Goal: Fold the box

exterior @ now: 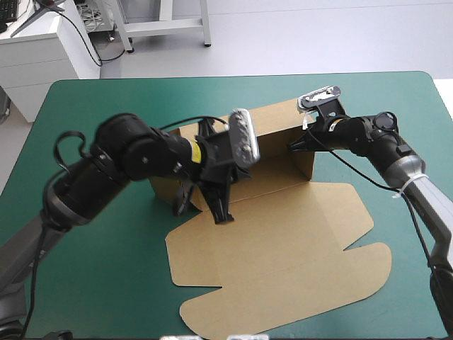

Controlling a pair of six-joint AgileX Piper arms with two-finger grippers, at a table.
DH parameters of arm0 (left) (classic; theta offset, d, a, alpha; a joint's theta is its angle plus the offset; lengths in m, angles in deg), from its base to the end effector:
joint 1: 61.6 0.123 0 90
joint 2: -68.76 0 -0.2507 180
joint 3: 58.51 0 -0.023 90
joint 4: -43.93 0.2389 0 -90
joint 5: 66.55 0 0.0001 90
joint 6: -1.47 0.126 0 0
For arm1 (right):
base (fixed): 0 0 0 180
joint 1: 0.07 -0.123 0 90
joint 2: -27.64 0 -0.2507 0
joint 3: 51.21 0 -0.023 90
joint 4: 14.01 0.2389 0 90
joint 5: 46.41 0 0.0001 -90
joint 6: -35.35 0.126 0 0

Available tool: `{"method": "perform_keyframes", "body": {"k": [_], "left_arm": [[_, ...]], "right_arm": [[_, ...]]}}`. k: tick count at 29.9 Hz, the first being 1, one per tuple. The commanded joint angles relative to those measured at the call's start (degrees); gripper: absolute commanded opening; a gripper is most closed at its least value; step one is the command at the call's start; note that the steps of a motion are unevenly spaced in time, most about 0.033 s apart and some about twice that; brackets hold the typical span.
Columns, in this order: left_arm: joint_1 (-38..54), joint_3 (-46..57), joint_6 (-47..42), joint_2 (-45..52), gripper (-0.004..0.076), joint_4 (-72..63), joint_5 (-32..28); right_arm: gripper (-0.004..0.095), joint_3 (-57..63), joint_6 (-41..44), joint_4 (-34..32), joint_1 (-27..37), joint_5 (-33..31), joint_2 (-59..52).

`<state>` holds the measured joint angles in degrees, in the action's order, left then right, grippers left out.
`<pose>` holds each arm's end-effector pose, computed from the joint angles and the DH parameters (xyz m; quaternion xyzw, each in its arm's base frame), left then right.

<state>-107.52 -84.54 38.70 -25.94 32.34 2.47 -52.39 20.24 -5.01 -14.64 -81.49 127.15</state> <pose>0.2046 -0.2453 0.3902 0.6159 0.6939 -0.1279 0.3504 0.3579 0.1047 0.2726 -0.1947 0.8956 0.0649 0.3946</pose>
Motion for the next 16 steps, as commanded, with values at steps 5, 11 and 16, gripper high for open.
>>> {"method": "perform_keyframes", "body": {"k": [5,11,16], "left_arm": [[24.2,-6.6,-4.4,2.4,0.0011,-15.2,2.9],[40.7,-6.6,-8.7,2.7,-0.0008,-18.1,3.0],[48.9,-5.7,-10.1,4.4,-0.0009,-17.7,5.2]], "right_arm": [[-0.0019,-2.2,0.2,1.2,0.1,2.6,-2.3],[-0.0019,-2.2,0.2,1.2,0.1,0.7,-2.6],[-0.0019,-2.3,0.5,1.7,0.1,1.1,-4.9]]}}
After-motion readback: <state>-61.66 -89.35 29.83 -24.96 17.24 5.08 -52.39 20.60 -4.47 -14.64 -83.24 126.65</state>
